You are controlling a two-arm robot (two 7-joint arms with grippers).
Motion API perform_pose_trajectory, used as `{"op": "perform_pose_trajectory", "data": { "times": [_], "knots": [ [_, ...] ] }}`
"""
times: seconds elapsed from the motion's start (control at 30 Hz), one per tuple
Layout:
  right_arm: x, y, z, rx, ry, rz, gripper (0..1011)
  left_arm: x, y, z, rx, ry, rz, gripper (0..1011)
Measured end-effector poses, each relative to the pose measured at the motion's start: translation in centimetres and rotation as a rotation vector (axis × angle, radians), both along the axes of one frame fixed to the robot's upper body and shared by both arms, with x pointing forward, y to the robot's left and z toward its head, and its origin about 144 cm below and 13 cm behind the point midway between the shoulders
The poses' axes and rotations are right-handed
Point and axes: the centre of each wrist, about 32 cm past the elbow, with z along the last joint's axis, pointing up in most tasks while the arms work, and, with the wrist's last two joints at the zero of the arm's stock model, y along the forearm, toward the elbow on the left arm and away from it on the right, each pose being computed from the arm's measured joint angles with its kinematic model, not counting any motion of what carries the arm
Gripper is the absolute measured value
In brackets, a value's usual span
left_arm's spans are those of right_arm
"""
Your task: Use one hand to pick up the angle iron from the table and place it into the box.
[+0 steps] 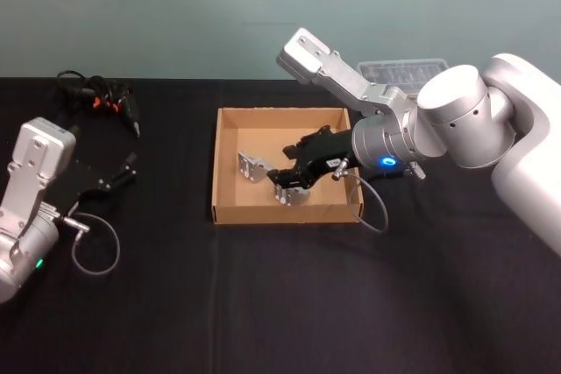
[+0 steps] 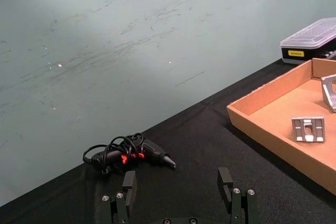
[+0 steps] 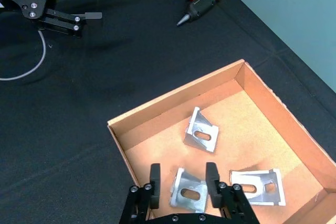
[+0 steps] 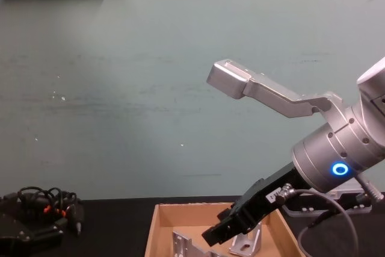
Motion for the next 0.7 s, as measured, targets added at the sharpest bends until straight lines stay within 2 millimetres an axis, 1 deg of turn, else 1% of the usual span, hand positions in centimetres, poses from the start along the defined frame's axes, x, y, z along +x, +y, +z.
{"op": "perform_pose_trajectory", "data": {
  "times": [0.1, 0.13, 0.17, 0.2, 0.23, 0.27, 0.3, 0.37, 0.4, 0.5, 0.57, 0.7],
  "knots": [
    [0.00, 0.00, 0.00, 0.000, 0.000, 0.000, 591, 0.00, 0.00, 0.00, 0.000, 0.000, 0.000, 1011],
    [-0.01, 0.00, 0.01, 0.000, 0.000, 0.000, 629, 0.00, 0.00, 0.00, 0.000, 0.000, 0.000, 1011],
    [-0.01, 0.00, 0.01, 0.001, 0.000, 0.000, 689, 0.00, 0.00, 0.00, 0.000, 0.000, 0.000, 1011],
    [-0.01, 0.00, 0.02, 0.001, -0.001, 0.000, 711, 0.00, 0.00, 0.00, 0.000, 0.000, 0.000, 1011],
    [-0.01, 0.00, 0.02, 0.001, -0.001, 0.001, 711, 0.00, 0.00, 0.00, 0.000, 0.000, 0.000, 1011],
    [-0.01, 0.00, 0.02, 0.001, -0.001, 0.001, 742, 0.00, 0.00, 0.00, 0.000, 0.000, 0.000, 1011],
    [-0.01, 0.00, 0.02, 0.001, -0.001, 0.001, 797, 0.00, 0.00, 0.00, 0.000, 0.000, 0.000, 1011],
    [-0.01, 0.01, 0.02, 0.001, -0.001, 0.001, 841, 0.00, 0.00, 0.00, 0.000, 0.000, 0.000, 1011],
    [-0.01, 0.01, 0.02, 0.001, -0.001, 0.001, 894, 0.00, 0.00, 0.00, 0.000, 0.000, 0.000, 1011],
    [-0.17, 0.05, 0.06, 0.004, -0.020, 0.010, 942, 0.00, 0.00, 0.00, 0.000, 0.000, 0.000, 1011],
    [-0.30, -0.02, 0.05, 0.009, -0.037, 0.010, 998, 0.00, 0.00, 0.00, 0.000, 0.000, 0.000, 1011],
    [-0.56, -0.39, 0.03, 0.036, -0.079, -0.004, 1000, 0.00, 0.00, 0.00, 0.000, 0.000, 0.000, 1011]
  ]
}}
